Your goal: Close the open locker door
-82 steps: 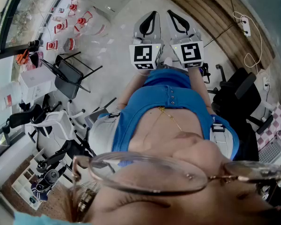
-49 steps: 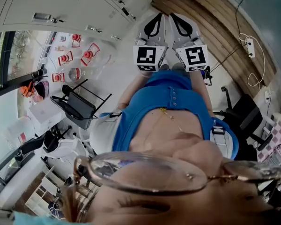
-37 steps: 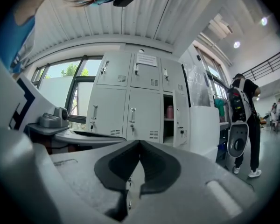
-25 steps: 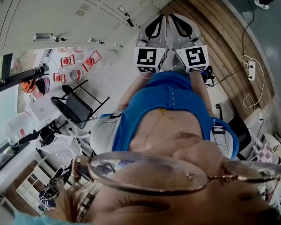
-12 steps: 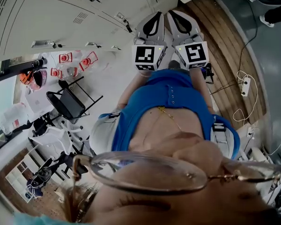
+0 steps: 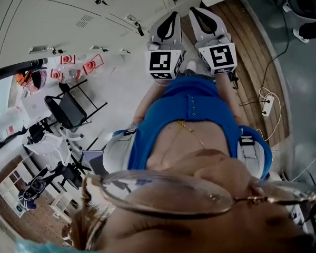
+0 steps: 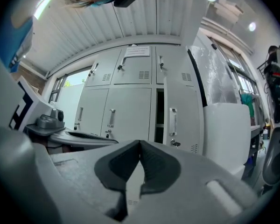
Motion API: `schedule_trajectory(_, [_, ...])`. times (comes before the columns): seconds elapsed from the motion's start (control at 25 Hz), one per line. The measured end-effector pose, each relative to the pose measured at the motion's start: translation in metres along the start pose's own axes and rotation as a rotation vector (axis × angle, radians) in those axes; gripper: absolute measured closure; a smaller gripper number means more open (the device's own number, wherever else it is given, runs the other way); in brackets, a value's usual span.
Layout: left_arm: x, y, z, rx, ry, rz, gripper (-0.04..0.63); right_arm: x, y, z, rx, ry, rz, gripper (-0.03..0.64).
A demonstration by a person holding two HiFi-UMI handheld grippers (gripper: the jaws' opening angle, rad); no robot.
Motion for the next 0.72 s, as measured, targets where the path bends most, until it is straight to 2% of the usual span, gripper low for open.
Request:
schedule_trajectory(0.28, [0.0, 0.024, 0.032, 0.005, -0.006, 0.003, 0.595, -0.005, 0.035, -0.01, -0.01, 0.003, 0.006, 0.615])
schedule_trajectory(0.72, [0.012, 0.089, 0.088, -0.144, -0.008, 0.0, 0.595, 0.003, 0.108, -0.042, -0.141, -0.002, 0.002, 0.615])
Point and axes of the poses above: the fingertips, and each gripper's own axes: y forward along the fingers, z to its left, x out of its top, the point moved 6 cm from there along -y, backward along the fingers
